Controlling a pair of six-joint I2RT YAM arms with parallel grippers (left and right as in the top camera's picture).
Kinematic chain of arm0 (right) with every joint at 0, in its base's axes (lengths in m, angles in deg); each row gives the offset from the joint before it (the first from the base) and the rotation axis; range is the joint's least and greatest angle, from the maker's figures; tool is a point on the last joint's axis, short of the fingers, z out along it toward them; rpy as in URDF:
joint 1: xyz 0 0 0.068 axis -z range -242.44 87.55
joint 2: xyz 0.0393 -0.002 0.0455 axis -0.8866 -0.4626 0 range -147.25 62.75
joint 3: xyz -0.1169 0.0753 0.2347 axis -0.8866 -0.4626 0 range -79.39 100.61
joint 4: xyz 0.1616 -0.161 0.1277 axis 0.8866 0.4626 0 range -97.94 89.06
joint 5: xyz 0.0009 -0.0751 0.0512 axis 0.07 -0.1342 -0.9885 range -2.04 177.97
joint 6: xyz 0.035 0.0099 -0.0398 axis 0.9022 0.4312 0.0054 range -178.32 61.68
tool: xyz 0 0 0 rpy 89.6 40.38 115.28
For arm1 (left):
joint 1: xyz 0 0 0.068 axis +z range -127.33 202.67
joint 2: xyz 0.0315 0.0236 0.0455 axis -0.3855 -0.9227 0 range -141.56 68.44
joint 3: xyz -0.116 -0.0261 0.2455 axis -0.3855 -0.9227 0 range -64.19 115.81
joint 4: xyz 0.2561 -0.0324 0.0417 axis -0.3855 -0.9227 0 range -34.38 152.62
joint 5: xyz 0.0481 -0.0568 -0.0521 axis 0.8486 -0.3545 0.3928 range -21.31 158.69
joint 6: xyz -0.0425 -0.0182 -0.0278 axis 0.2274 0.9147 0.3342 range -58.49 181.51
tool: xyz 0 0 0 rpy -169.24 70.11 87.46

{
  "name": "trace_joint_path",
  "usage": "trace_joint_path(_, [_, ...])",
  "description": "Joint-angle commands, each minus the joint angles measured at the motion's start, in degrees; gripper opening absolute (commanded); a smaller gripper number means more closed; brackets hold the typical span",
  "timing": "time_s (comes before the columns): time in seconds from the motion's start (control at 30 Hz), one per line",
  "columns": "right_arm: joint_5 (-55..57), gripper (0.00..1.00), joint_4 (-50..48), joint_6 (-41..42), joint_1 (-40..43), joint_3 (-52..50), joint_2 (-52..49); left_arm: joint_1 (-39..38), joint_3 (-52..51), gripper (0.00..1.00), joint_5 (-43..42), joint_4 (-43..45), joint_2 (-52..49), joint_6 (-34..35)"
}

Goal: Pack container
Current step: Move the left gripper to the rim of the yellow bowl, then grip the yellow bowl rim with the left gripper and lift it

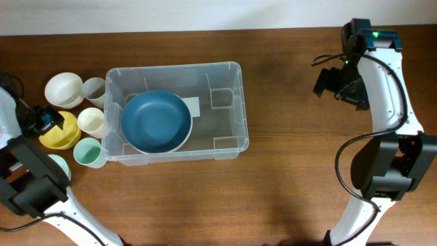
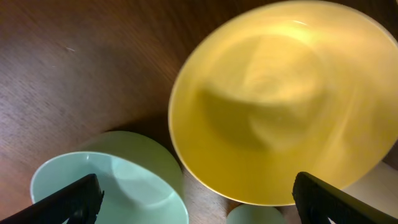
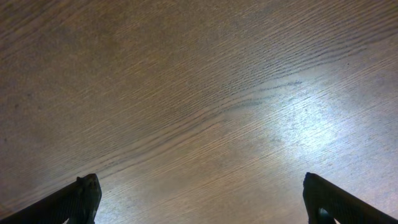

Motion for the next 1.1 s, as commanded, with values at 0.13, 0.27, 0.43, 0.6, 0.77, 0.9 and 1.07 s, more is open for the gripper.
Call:
trace_joint_path(0.13, [0.1,0.99,0.0,0.1,0.1,0.1,0.3,3.2,0.9,1.0,0.9,0.5,-2.8,0.8])
trace_joint_path(0.27, [0.1,0.99,0.0,0.1,0.1,0.1,0.3,3.5,0.9,1.0,0.9,0.8,-5.2,-2.8])
trace_joint_path(0.43, [0.1,0.99,0.0,0.1,0.1,0.1,0.3,3.5,0.9,1.0,0.7,4.3,-6.6,-6.9])
trace_joint_path(0.6, [0.1,0.99,0.0,0.1,0.1,0.1,0.3,3.5,0.9,1.0,0.7,6.2,-6.7,-10.2])
trace_joint_path(0.77, [0.1,0.99,0.0,0.1,0.1,0.1,0.3,3.5,0.9,1.0,0.6,6.2,-6.7,-10.2])
trace_joint_path(0.9, [0.1,0.99,0.0,0.1,0.1,0.1,0.3,3.5,0.9,1.0,0.6,6.3,-6.7,-10.2])
trace_joint_path(1.07, [0.1,0.99,0.0,0.1,0.1,0.1,0.3,3.5,0.9,0.95,0.2,7.5,-6.7,-10.2])
